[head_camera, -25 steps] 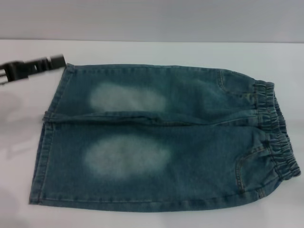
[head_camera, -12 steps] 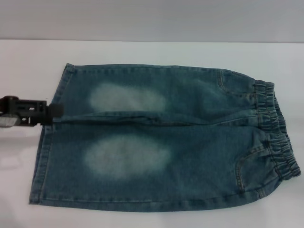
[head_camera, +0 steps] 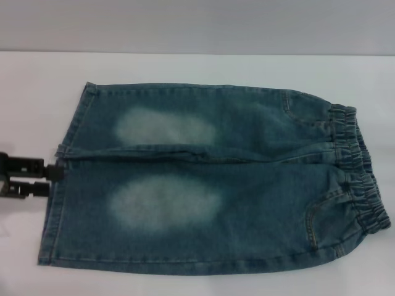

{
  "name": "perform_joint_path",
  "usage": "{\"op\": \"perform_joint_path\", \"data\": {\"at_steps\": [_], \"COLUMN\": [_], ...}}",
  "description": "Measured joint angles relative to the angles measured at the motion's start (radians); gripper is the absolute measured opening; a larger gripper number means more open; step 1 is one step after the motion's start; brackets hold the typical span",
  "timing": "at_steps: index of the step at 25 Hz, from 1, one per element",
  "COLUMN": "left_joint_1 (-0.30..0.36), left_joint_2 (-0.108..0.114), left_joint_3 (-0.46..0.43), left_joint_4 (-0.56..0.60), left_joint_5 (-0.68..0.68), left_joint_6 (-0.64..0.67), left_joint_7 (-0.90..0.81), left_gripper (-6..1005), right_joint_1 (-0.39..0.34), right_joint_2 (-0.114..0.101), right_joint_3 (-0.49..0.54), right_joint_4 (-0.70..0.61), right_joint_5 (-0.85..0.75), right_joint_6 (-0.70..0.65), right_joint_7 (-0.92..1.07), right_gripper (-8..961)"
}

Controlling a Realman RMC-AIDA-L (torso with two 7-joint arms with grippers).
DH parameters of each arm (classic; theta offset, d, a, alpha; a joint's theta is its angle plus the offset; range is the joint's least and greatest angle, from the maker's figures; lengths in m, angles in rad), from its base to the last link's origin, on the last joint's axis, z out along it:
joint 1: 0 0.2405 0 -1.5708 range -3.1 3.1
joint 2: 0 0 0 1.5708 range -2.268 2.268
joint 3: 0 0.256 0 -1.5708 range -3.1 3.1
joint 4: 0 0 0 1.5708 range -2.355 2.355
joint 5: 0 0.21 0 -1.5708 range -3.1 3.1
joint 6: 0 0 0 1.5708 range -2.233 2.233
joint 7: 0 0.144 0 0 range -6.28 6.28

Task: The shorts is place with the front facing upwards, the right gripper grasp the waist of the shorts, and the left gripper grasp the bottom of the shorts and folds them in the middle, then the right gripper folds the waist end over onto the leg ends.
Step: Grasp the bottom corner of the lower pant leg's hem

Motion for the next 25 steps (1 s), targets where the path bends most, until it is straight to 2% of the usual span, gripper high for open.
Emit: {"op": "perform_joint_path", "data": {"at_steps": [3, 7, 12, 19, 25], "left_joint_1": [0.007, 0.015, 0.018, 0.021, 0.019], "left_joint_2": [0.007, 0.007, 0.006, 0.0, 0.003], "left_joint_3": [0.066, 0.103, 0.102, 0.102, 0.101], "left_joint_4": [0.001, 0.005, 0.004, 0.002, 0.002], "left_joint_5": [0.0, 0.017, 0.073, 0.078, 0.078], "left_joint_6": [-0.002, -0.015, -0.031, -0.051, -0.048], "left_joint_7": [-0.032, -0.044, -0.045, -0.046, -0.05], "left_gripper": [750, 750, 749, 749, 750], "right_joint_1": [0.009, 0.012, 0.012, 0.012, 0.017], "right_joint_2": [0.0, 0.001, 0.0, -0.001, -0.001], "right_joint_3": [0.0, 0.0, 0.002, 0.003, 0.014], "right_joint_4": [0.0, 0.0, -0.005, -0.012, -0.016], "right_joint_5": [0.0, 0.001, 0.002, 0.003, 0.007], "right_joint_6": [0.013, 0.015, 0.039, 0.055, 0.064], "right_joint_7": [0.0, -0.001, -0.001, -0.001, -0.018], "right_gripper": [559, 558, 558, 559, 558]}}
